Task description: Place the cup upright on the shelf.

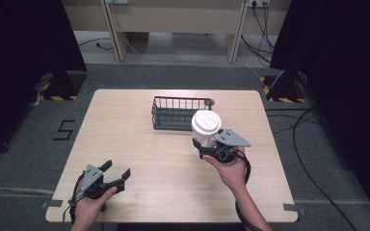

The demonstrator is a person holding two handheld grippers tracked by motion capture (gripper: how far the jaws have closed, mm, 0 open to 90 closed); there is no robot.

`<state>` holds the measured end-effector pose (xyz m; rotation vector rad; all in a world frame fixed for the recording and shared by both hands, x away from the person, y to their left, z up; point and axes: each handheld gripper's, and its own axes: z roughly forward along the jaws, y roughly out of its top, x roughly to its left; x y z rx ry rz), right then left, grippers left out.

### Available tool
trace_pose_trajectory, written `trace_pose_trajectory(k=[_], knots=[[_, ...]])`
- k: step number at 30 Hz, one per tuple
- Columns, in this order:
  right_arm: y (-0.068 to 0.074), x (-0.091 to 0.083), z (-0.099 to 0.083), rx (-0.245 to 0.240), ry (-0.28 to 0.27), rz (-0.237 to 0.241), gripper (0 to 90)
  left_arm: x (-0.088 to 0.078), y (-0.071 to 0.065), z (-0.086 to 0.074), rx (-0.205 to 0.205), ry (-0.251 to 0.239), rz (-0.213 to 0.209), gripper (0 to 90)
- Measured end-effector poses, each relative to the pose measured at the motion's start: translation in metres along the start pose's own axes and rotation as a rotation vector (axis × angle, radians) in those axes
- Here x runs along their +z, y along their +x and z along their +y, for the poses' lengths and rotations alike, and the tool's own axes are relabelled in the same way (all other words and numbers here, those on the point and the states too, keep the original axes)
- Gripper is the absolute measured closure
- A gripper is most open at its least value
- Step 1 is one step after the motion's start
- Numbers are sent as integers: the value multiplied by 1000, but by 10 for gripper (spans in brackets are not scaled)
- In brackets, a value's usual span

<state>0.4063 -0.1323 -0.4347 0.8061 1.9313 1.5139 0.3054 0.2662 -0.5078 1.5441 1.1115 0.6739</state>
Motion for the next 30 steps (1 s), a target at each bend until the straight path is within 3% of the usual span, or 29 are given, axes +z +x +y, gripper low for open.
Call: trace_pose_trajectory(k=[30], knots=[[-10, 24, 21, 8, -4, -26, 181, 0, 0, 1, -1, -4, -1, 167]])
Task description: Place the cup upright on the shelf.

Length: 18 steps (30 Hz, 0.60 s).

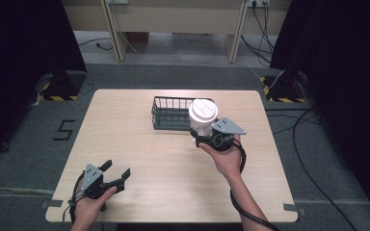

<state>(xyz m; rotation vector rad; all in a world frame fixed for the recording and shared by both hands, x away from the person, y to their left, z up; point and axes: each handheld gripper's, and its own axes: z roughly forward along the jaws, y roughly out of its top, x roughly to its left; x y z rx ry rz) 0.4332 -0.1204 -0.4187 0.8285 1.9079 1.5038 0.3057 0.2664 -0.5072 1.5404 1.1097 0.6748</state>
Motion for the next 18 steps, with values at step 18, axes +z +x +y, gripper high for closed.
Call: trace_pose_trajectory(k=[18], knots=[[-7, 14, 9, 13, 6, -22, 181, 0, 0, 0, -1, -3, -1, 168]])
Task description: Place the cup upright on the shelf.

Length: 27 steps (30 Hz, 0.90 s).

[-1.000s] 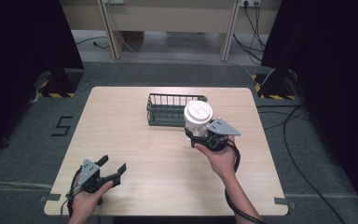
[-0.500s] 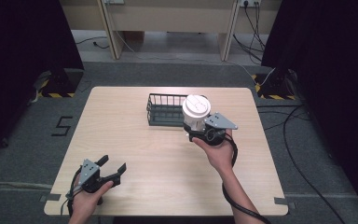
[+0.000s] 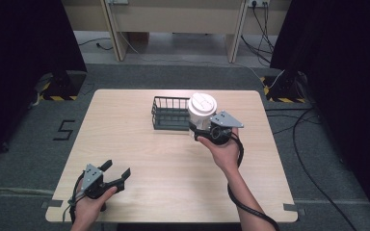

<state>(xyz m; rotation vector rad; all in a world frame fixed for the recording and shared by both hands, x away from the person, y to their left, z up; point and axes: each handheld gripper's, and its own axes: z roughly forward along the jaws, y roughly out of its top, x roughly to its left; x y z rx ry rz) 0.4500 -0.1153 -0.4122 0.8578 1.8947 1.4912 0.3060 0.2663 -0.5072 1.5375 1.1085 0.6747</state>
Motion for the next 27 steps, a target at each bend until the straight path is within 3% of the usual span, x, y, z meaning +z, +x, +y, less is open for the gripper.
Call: trace_pose_trajectory(k=[27], knots=[[-9, 18, 25, 18, -24, -29, 181, 0, 1, 0, -6, -5, 0, 168]])
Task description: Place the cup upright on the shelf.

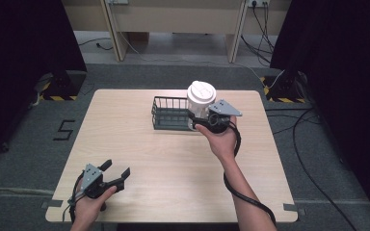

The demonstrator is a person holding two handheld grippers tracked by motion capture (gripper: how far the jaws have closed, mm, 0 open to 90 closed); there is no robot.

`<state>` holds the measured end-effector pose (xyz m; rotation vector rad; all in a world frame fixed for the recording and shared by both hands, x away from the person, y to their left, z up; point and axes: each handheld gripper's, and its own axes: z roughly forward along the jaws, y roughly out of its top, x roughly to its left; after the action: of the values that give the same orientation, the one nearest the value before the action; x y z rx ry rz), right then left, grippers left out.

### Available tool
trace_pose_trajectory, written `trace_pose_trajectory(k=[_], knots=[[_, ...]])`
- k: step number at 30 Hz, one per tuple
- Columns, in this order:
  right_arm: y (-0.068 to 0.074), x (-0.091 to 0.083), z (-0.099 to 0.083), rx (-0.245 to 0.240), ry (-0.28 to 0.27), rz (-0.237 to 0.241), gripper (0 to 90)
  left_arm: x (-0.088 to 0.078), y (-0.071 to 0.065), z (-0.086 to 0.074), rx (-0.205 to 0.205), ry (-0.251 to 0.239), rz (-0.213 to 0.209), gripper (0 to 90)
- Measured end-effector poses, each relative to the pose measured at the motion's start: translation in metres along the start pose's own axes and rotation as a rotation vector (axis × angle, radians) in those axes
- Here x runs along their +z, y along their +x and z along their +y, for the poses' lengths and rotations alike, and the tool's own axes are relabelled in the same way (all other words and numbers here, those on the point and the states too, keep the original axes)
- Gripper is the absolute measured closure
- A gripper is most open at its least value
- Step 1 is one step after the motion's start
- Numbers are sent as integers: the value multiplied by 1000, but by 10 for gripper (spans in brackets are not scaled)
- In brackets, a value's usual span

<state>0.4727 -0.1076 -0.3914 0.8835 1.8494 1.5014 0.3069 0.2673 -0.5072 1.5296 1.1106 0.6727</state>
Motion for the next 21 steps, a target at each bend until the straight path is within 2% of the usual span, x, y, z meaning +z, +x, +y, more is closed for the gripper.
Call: trace_pose_trajectory(k=[21], knots=[[-6, 20, 17, 8, -7, -15, 181, 0, 1, 0, -3, 0, -2, 168]])
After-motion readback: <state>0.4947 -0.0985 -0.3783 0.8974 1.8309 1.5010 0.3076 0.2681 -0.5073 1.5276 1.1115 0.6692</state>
